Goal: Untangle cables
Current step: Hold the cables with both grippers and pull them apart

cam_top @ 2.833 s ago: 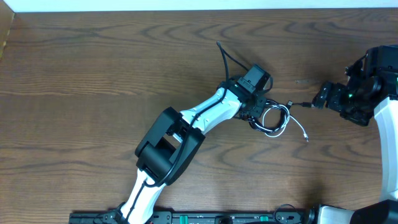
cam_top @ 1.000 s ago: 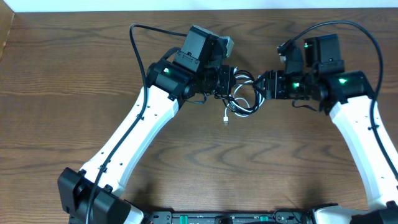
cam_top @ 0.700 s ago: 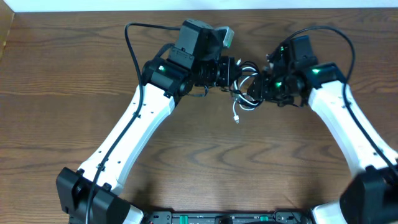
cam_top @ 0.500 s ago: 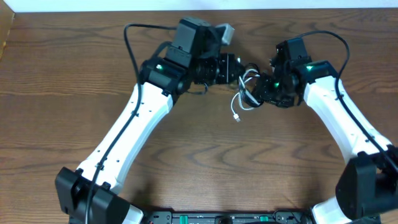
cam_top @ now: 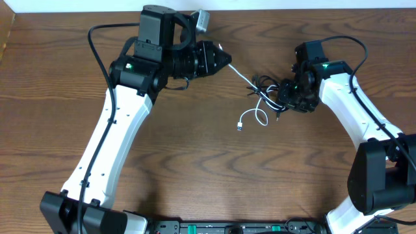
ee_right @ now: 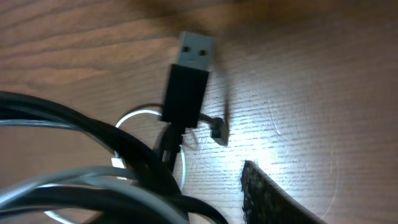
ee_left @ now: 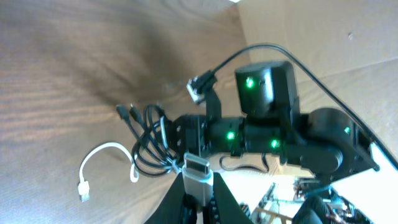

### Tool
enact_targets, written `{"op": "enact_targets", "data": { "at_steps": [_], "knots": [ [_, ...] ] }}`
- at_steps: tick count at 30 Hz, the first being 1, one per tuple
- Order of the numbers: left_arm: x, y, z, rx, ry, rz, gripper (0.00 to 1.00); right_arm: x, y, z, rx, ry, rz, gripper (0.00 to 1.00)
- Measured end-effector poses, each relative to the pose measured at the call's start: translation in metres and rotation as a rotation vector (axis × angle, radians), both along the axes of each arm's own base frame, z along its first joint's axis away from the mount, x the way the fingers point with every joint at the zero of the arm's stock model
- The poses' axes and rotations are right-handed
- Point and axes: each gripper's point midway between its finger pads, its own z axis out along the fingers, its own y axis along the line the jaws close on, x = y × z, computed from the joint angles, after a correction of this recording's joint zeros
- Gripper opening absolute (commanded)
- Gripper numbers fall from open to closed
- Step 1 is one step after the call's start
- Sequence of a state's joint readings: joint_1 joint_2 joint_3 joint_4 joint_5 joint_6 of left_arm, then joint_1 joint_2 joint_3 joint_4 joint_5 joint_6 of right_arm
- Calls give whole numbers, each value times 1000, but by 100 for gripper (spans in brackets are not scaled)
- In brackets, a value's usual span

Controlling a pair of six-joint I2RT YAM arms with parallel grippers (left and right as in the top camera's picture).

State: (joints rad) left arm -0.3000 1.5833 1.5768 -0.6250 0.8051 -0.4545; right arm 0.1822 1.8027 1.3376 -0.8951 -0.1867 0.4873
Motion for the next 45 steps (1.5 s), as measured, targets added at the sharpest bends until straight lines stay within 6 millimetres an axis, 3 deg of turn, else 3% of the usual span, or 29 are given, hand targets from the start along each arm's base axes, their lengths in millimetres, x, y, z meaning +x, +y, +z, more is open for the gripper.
{"op": "enact_targets", "data": {
  "at_steps": [2, 4, 7, 13, 15, 19, 23, 29, 34, 39, 45],
  "knots": [
    [-4, 1, -5, 16, 13, -9, 7, 1, 1, 0, 4, -9, 29, 2],
    [-8, 4, -13, 51, 35, -6, 8, 1, 4, 1, 17, -14, 59, 1],
    [-12, 9, -25, 111, 55, 9, 17, 0, 9, 2, 42, -17, 91, 1],
    [-21, 14, -47, 257, 46, 1, 61, -6, 24, 8, 127, -17, 167, 1],
    [-24, 14, -54, 325, 9, -22, 67, -12, 29, 14, 159, -11, 187, 1],
    [-24, 15, -62, 423, -73, -64, 69, -31, 30, 28, 208, 35, 186, 1],
    [-24, 11, -59, 400, -70, -67, 70, -28, 25, 29, 217, 29, 167, 1],
    [-31, 5, -57, 285, 125, 45, 69, -18, 23, 30, 216, -8, 158, 1],
    [-35, -14, -45, 194, 133, 6, 67, -18, 21, 30, 204, -9, 152, 9],
    [-50, -32, -43, 214, 40, -127, 67, -18, 20, 29, 200, -8, 149, 9],
    [-71, -51, -56, 282, 43, -182, 67, -18, 19, 29, 196, -8, 149, 8]
  ]
}}
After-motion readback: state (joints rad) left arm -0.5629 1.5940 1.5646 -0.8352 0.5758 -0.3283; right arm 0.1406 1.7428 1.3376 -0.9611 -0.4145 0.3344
